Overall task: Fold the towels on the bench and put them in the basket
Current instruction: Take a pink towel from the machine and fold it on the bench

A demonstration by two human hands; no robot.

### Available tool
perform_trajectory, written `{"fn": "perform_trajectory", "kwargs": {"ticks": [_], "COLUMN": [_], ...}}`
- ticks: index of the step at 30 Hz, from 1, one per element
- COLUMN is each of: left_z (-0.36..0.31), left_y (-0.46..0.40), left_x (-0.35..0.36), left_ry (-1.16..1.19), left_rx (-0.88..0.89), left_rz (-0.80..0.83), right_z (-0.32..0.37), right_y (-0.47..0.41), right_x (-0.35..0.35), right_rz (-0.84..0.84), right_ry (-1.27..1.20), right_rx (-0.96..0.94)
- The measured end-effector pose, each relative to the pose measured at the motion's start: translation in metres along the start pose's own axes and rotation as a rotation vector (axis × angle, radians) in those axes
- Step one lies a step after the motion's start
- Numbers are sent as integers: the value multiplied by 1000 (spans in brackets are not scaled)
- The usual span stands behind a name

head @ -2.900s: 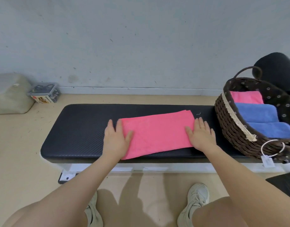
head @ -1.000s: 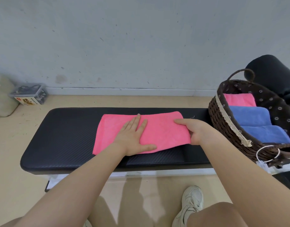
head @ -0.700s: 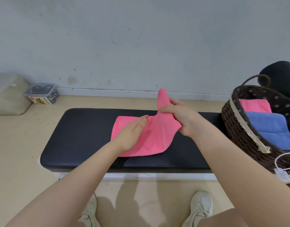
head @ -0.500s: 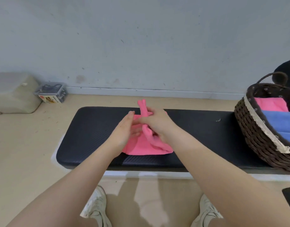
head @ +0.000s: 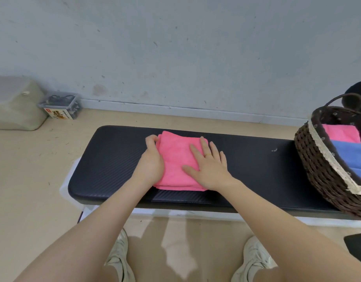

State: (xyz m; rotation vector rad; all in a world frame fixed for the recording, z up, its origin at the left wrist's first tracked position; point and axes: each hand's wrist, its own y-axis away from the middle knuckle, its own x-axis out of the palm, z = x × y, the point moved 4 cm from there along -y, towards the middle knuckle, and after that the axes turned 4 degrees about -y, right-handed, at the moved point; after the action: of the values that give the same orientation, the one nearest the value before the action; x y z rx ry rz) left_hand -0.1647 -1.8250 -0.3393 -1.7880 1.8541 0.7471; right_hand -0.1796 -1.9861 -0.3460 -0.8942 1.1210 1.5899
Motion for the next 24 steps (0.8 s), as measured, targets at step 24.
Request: {"fn": "perform_trajectory", "kwargs": {"ticks": [24], "left_z": [5], "left_y": [-4], "left_x": [30], "left_ry": [-862], "left_rx": [470], "left_rz": [377], "right_z": [-47], "right_y": [17], "right_x": [-12], "right_rz": [-107], "right_ry": [-393], "right_rx": [311]}}
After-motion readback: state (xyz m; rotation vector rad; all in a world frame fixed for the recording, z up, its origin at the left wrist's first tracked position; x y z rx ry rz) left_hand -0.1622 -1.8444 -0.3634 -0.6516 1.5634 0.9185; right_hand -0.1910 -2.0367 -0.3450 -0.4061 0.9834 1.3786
